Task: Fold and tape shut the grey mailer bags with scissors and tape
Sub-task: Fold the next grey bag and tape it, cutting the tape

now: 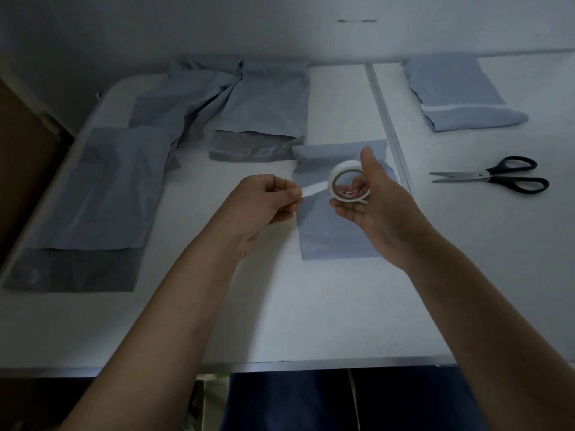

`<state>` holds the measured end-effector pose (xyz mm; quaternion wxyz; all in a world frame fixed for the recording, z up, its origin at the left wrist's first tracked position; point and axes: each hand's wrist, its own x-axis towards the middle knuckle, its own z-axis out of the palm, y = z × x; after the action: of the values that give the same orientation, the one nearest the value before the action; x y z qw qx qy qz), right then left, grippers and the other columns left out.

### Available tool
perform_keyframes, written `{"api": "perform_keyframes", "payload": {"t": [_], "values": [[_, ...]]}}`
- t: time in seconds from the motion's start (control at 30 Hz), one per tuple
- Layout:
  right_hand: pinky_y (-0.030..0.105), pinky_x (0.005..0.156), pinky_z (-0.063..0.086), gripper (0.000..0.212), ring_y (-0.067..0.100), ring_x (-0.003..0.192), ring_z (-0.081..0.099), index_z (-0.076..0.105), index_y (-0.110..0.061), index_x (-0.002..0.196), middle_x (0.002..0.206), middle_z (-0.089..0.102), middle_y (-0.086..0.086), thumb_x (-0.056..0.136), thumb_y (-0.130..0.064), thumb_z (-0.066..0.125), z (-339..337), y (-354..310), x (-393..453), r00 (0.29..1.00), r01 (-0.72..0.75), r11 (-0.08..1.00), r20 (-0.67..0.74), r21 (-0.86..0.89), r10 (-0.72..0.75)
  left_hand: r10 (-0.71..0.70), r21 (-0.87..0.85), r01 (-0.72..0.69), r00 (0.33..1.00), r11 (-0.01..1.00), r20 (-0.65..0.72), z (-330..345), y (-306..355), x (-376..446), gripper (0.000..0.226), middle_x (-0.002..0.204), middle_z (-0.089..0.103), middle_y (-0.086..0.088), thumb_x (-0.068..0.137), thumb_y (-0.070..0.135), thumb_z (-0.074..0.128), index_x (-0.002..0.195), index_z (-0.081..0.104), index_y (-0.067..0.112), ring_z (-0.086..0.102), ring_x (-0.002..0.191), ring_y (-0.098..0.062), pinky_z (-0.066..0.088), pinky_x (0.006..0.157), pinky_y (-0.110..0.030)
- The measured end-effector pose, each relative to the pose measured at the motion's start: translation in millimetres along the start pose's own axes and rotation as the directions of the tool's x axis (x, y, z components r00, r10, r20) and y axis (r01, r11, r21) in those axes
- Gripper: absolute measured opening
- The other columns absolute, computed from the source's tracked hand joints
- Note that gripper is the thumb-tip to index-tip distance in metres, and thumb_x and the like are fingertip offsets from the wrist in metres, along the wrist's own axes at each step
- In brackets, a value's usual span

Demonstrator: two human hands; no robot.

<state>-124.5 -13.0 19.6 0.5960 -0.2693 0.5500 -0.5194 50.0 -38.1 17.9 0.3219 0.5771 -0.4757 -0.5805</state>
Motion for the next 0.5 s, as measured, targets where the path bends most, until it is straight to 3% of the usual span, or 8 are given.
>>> {"api": "perform_keyframes", "payload": {"t": [0.07, 0.13, 0.23, 0.37, 0.43, 0.5], "values": [[0.041, 0.084, 0.057, 0.032, 0.016, 0.074, 0.061, 0.054, -0.010, 0.084, 0.072, 0.053, 0.003, 0.097, -0.039, 0.049, 4, -2, -2, 1.000, 0.010, 0.997, -0.003, 0.082, -0.010, 0.005, 0.004, -0.005, 1.000, 1.000, -0.008, 1, -1, 0, 0.004, 0.078, 0.068, -0.002, 0.090, 0.010, 0.065, 0.087, 0.067, 0.010, 0.061, 0.069, -0.007, 0.054, 0.074, -0.022], [0.041, 0.083, 0.057, 0.031, 0.014, 0.070, 0.061, 0.055, -0.009, 0.085, 0.069, 0.053, 0.004, 0.098, -0.037, 0.050, 5, -2, -2, 0.998, 0.053, 0.997, -0.018, 0.050, -0.052, 0.008, 0.007, -0.007, 1.000, 1.000, -0.013, 1, -1, -1, 0.004, 0.077, 0.068, -0.001, 0.090, 0.010, 0.065, 0.086, 0.067, 0.010, 0.060, 0.068, -0.007, 0.054, 0.073, -0.022], [0.038, 0.080, 0.058, 0.034, 0.015, 0.073, 0.063, 0.057, -0.007, 0.091, 0.078, 0.058, 0.006, 0.096, -0.041, 0.053, 3, 4, 3, 0.981, 0.176, 0.967, -0.047, -0.182, -0.188, 0.023, 0.034, -0.023, 1.000, 0.999, 0.004, 2, -2, -2, 0.004, 0.076, 0.067, 0.000, 0.089, 0.011, 0.066, 0.086, 0.067, 0.010, 0.059, 0.066, -0.006, 0.052, 0.070, -0.020], [0.039, 0.074, 0.057, 0.034, 0.025, 0.084, 0.067, 0.053, -0.006, 0.093, 0.087, 0.062, 0.008, 0.095, -0.040, 0.054, -5, 13, 1, 0.936, 0.293, 0.841, -0.040, -0.455, -0.349, 0.037, 0.082, -0.038, 0.999, 0.996, 0.004, 2, -3, -3, 0.005, 0.079, 0.066, -0.002, 0.090, 0.008, 0.064, 0.086, 0.067, 0.008, 0.059, 0.068, -0.007, 0.052, 0.069, -0.019], [0.046, 0.074, 0.056, 0.035, 0.028, 0.083, 0.065, 0.050, -0.006, 0.088, 0.084, 0.062, 0.008, 0.094, -0.040, 0.056, -10, 16, 1, 0.913, 0.327, 0.771, -0.028, -0.547, -0.407, 0.044, 0.125, -0.044, 0.999, 0.991, 0.004, 0, -4, -3, 0.004, 0.081, 0.066, -0.002, 0.090, 0.008, 0.064, 0.087, 0.067, 0.008, 0.059, 0.070, -0.008, 0.053, 0.070, -0.019], [0.045, 0.071, 0.054, 0.037, 0.029, 0.078, 0.062, 0.046, -0.007, 0.083, 0.078, 0.058, 0.008, 0.092, -0.041, 0.058, -15, 20, 2, 0.887, 0.356, 0.693, -0.006, -0.627, -0.461, 0.050, 0.169, -0.049, 0.999, 0.984, 0.000, -3, -5, -1, 0.005, 0.081, 0.066, -0.002, 0.090, 0.008, 0.064, 0.087, 0.067, 0.009, 0.060, 0.072, -0.009, 0.054, 0.072, -0.020]]}}
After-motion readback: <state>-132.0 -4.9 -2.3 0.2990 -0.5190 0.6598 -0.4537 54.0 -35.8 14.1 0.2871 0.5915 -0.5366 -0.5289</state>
